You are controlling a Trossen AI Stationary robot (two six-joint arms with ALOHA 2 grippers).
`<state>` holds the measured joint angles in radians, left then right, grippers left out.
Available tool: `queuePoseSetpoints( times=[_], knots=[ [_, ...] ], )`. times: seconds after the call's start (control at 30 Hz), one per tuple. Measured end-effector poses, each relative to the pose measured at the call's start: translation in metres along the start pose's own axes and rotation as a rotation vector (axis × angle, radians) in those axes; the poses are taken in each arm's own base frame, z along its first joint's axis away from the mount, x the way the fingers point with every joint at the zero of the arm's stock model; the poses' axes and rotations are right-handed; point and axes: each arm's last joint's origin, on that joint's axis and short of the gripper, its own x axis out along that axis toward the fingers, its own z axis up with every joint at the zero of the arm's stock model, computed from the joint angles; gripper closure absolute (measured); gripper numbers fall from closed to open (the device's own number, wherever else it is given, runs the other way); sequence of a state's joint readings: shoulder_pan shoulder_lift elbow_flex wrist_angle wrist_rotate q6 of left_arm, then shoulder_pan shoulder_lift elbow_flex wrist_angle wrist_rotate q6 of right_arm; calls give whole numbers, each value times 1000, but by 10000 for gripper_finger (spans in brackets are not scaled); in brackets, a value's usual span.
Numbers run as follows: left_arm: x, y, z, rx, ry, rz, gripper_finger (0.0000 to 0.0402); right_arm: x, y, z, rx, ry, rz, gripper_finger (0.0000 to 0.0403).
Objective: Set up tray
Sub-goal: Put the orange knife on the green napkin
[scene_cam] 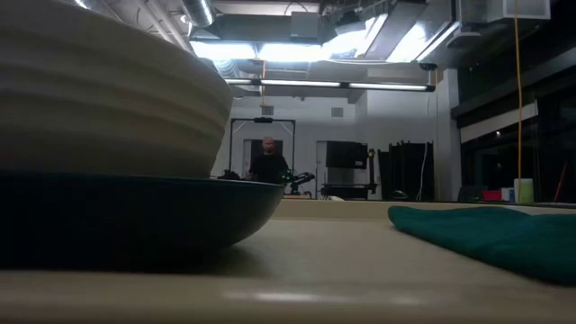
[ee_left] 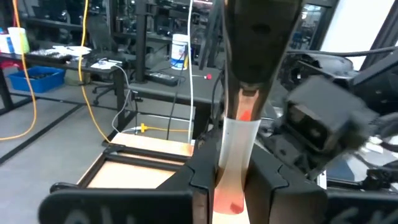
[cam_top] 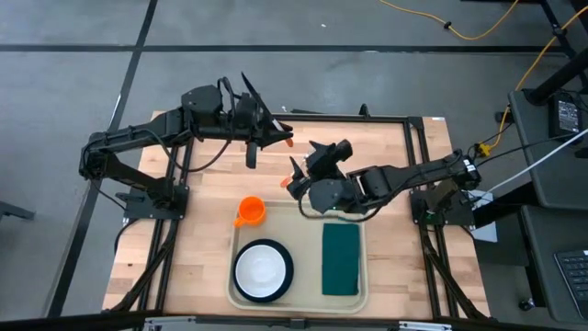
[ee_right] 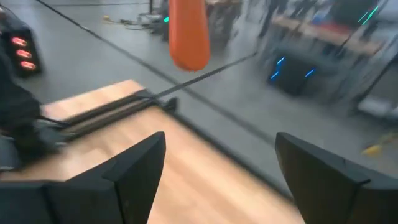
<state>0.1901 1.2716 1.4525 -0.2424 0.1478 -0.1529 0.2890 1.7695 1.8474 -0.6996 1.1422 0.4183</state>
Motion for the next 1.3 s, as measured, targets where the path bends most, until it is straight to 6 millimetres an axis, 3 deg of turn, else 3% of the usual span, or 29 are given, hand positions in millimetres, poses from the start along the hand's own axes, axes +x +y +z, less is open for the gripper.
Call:
queuePoseSetpoints(
  times=[0.27,0.57,0.8,1.0,1.3],
  knots=[
    [0,2,2,10,-25,70,362,-3,4,1,-117,-75,-145,95],
    [18,5,2,-10,-101,93,362,11,28,-2,-353,-104,-319,95],
    [24,7,0,-11,-109,87,362,12,31,-2,-475,-80,-418,99],
    [24,12,1,30,-113,125,362,12,32,4,-478,-80,-413,142],
    [23,14,1,77,-111,138,362,6,30,34,-433,-135,-351,220]
  ],
)
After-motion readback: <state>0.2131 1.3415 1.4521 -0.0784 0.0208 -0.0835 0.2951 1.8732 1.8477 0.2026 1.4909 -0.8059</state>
